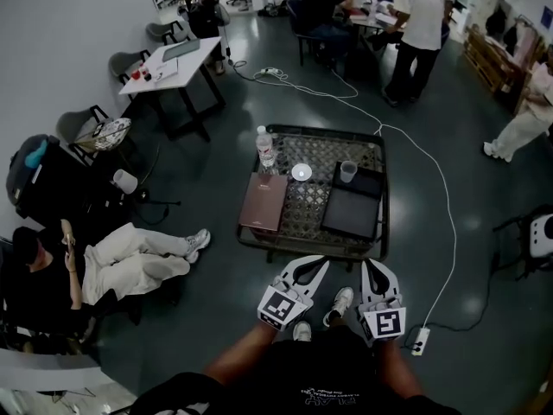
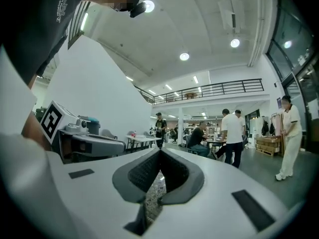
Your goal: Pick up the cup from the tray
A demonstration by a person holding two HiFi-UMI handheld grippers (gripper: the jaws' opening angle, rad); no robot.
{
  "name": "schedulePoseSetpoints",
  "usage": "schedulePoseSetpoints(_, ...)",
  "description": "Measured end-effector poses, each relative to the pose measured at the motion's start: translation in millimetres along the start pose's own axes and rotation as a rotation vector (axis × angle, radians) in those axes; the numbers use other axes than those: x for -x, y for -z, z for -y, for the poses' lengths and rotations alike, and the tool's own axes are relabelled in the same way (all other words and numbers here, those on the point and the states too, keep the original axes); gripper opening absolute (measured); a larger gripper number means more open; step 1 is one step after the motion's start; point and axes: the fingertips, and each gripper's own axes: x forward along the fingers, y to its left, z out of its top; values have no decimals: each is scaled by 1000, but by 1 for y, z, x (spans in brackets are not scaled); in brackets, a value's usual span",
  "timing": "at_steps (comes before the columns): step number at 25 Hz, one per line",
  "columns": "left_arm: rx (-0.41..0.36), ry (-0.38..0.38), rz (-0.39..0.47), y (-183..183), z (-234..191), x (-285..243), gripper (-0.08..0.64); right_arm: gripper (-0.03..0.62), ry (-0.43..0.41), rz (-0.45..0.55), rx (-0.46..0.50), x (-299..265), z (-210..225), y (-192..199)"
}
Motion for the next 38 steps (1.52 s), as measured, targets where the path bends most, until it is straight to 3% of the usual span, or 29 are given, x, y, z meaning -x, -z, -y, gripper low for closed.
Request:
schedulePoseSetpoints(6, 4, 3, -20, 2, -10, -31, 11, 8, 22, -2, -64, -14, 36, 6)
schedulePoseSetpoints(24, -5, -26, 13, -39, -39, -131, 11, 8, -16, 27, -58, -69, 126, -10)
schedulePoseSetpoints(38, -25, -65, -26, -31, -38, -181, 11, 8, -68, 50, -51, -84, 173, -18)
